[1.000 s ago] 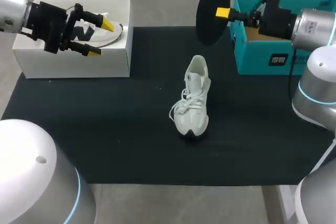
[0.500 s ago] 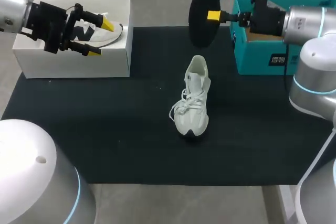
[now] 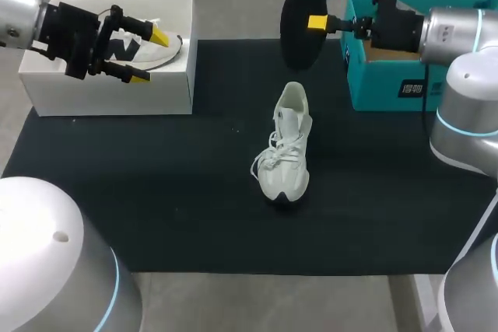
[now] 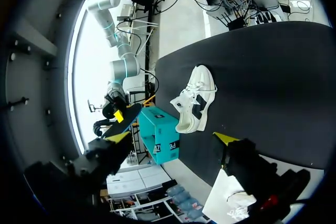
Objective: Take the shoe out of the shoebox, open the shoe tongue, remove and reinsert the insole, then place the shoe into the shoebox
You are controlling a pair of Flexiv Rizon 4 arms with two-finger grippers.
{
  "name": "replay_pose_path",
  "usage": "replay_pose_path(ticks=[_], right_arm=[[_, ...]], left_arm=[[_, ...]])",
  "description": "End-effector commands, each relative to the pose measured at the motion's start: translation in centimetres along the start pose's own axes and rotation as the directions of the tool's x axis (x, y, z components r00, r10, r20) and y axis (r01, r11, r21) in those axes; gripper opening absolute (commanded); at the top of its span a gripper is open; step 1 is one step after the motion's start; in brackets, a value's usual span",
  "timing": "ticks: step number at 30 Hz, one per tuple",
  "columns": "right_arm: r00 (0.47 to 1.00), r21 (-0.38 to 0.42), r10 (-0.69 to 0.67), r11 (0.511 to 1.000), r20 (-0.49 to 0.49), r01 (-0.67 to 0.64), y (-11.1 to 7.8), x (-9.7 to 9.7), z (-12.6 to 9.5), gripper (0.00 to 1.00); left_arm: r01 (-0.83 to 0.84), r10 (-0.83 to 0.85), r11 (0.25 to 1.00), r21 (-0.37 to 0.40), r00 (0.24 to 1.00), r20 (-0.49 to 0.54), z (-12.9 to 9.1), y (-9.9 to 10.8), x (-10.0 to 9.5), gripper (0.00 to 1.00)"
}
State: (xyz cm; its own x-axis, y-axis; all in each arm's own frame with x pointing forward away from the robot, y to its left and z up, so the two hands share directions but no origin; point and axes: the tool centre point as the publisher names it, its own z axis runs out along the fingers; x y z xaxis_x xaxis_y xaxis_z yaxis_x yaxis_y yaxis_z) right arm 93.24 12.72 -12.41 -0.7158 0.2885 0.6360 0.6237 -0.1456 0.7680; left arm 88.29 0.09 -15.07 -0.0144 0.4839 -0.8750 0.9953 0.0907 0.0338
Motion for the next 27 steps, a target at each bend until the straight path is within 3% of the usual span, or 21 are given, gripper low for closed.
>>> replay_pose_path(ticks=[1, 5, 10, 14, 18, 22, 27], right_arm=[[1.000, -0.002, 0.000, 1.000, 0.002, 0.000, -0.1, 0.0, 0.2, 0.00], [1.000, 0.007, 0.000, 1.000, 0.019, 0.000, -0.8, -0.4, 0.3, 0.00], [0.999, 0.067, -0.024, 0.998, 0.040, 0.021, -2.6, -2.2, 0.4, 0.00], [0.999, 0.069, 0.012, 0.998, 0.038, -0.015, -3.9, -3.6, 0.2, 0.00], [0.998, 0.019, 0.056, 0.998, 0.020, -0.056, -4.3, -5.0, -0.1, 0.00], [0.998, 0.022, 0.051, 0.998, 0.024, -0.052, -4.3, -5.9, 0.3, 0.00], [0.999, 0.041, 0.034, 0.999, 0.024, -0.035, -4.6, -8.4, 0.6, 0.00]], left_arm=[[-0.001, 0.001, 1.000, 0.003, 1.000, -0.004, 0.0, 0.1, 0.0, 1.00], [-0.001, 0.001, 1.000, 0.003, 1.000, -0.004, 0.0, 0.1, 0.0, 1.00], [-0.001, 0.001, 1.000, 0.003, 1.000, -0.004, 0.0, 0.1, 0.0, 1.00], [-0.001, 0.001, 1.000, 0.003, 1.000, -0.004, 0.0, 0.1, 0.0, 1.00], [-0.001, 0.001, 1.000, 0.003, 1.000, -0.004, 0.0, 0.1, 0.0, 1.00], [-0.001, 0.001, 1.000, 0.003, 1.000, -0.004, 0.0, 0.1, 0.0, 1.00], [-0.001, 0.001, 1.000, 0.003, 1.000, -0.004, 0.0, 0.1, 0.0, 1.00]])
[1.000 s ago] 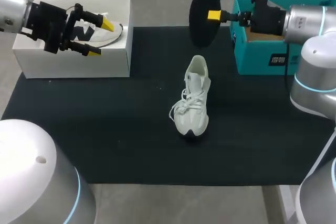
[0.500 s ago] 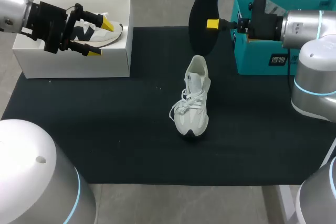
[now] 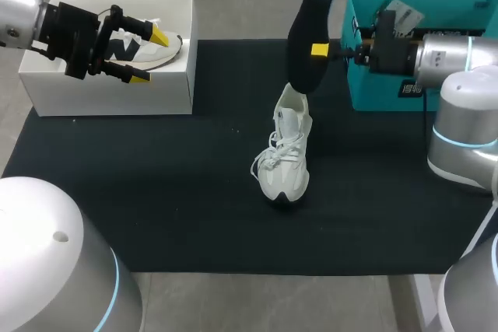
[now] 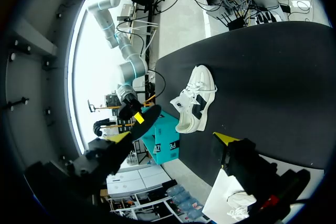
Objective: Take the shoe out of the shoebox, open the shoe tongue, remove and reinsert the insole, then place the shoe into the shoebox
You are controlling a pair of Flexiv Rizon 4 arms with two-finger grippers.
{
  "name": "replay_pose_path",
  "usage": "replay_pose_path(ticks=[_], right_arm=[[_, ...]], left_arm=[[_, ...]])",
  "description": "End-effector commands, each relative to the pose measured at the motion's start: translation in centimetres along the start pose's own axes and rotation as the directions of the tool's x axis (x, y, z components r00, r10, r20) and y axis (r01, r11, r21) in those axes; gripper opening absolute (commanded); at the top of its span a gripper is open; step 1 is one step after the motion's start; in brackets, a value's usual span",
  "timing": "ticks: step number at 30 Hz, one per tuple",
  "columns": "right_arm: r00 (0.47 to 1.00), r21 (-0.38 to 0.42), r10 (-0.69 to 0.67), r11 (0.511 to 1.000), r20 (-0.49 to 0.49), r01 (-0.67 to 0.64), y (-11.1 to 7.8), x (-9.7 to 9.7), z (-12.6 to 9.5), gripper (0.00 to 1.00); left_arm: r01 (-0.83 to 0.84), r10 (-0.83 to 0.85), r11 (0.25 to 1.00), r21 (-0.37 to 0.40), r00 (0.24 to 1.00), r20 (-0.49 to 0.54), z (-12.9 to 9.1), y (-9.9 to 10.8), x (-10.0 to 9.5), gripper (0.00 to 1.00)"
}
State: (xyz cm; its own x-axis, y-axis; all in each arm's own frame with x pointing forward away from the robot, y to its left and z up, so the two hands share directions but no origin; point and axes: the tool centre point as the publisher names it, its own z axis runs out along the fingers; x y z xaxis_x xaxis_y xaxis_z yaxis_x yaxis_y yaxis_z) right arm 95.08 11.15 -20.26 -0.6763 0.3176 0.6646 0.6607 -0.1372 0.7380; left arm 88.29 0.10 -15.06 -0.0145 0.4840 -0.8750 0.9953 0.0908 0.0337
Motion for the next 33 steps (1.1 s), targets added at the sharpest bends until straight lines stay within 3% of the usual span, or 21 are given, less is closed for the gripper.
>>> replay_pose_path(ticks=[1, 10, 27, 33], right_arm=[[1.000, 0.017, -0.011, 1.000, -0.015, 0.011, 0.1, -1.7, 1.1, 0.00], [0.995, 0.054, -0.098, 0.994, 0.026, 0.097, -0.7, -3.9, 1.7, 0.00], [0.995, 0.052, -0.094, 0.994, 0.031, 0.092, -0.7, -4.0, 1.7, 0.00], [0.989, 0.029, -0.146, 0.989, -0.006, 0.146, -1.0, -4.3, 4.2, 0.00]], left_arm=[[-0.001, 0.001, 1.000, 0.003, 1.000, -0.004, 0.0, 0.1, 0.0, 1.00], [-0.001, 0.001, 1.000, 0.003, 1.000, -0.004, 0.0, 0.1, 0.0, 1.00], [-0.001, 0.001, 1.000, 0.003, 1.000, -0.004, 0.0, 0.1, 0.0, 1.00], [-0.001, 0.001, 1.000, 0.003, 1.000, -0.004, 0.0, 0.1, 0.0, 1.00]])
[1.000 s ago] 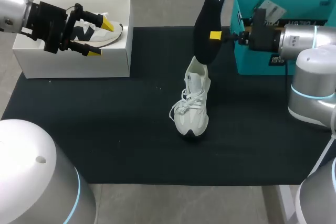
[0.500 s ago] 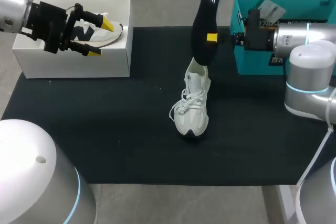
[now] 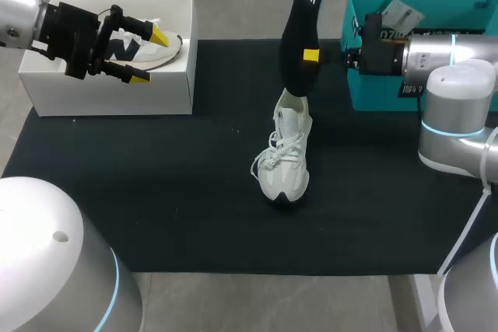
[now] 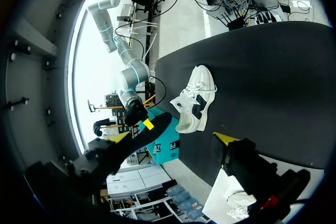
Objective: Take the shoe out of the shoebox, open the shoe tongue, remove and reinsert the insole, then place the shoe into the shoebox
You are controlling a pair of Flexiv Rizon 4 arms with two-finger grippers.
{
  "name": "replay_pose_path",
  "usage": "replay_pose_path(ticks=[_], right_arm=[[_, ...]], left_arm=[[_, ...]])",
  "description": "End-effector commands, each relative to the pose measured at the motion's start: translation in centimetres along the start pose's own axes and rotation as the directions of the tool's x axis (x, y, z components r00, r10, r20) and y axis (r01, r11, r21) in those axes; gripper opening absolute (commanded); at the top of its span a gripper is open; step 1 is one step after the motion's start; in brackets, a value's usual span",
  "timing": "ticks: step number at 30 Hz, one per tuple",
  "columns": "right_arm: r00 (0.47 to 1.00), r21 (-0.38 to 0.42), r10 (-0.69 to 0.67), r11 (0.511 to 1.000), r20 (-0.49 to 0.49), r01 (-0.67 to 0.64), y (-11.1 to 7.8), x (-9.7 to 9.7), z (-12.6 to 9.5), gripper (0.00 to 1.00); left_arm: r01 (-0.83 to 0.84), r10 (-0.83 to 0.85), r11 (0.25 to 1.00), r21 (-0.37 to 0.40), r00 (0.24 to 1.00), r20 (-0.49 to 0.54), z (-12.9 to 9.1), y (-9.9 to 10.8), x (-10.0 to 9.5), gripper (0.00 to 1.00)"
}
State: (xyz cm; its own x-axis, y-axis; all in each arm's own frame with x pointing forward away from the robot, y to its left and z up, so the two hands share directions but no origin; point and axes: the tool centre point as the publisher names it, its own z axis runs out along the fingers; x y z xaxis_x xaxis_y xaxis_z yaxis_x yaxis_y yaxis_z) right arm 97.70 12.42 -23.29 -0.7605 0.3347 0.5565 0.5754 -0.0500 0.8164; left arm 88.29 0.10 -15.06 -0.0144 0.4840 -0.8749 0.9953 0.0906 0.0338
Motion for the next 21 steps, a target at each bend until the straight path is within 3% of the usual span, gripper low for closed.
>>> replay_pose_path(ticks=[1, 9, 21], right_arm=[[1.000, -0.016, -0.010, 1.000, -0.013, 0.009, -0.5, -1.1, 2.1, 0.00], [1.000, -0.022, -0.004, 1.000, -0.008, 0.004, -2.0, -1.9, 3.2, 0.00], [0.997, -0.009, -0.078, 0.997, 0.023, 0.078, -3.4, -3.4, 2.1, 0.00]], left_arm=[[-0.001, 0.001, 1.000, 0.002, 1.000, -0.004, 0.0, 0.1, 0.0, 1.00], [-0.001, 0.001, 1.000, 0.002, 1.000, -0.004, 0.0, 0.1, 0.0, 1.00], [-0.001, 0.001, 1.000, 0.002, 1.000, -0.004, 0.0, 0.1, 0.0, 1.00]])
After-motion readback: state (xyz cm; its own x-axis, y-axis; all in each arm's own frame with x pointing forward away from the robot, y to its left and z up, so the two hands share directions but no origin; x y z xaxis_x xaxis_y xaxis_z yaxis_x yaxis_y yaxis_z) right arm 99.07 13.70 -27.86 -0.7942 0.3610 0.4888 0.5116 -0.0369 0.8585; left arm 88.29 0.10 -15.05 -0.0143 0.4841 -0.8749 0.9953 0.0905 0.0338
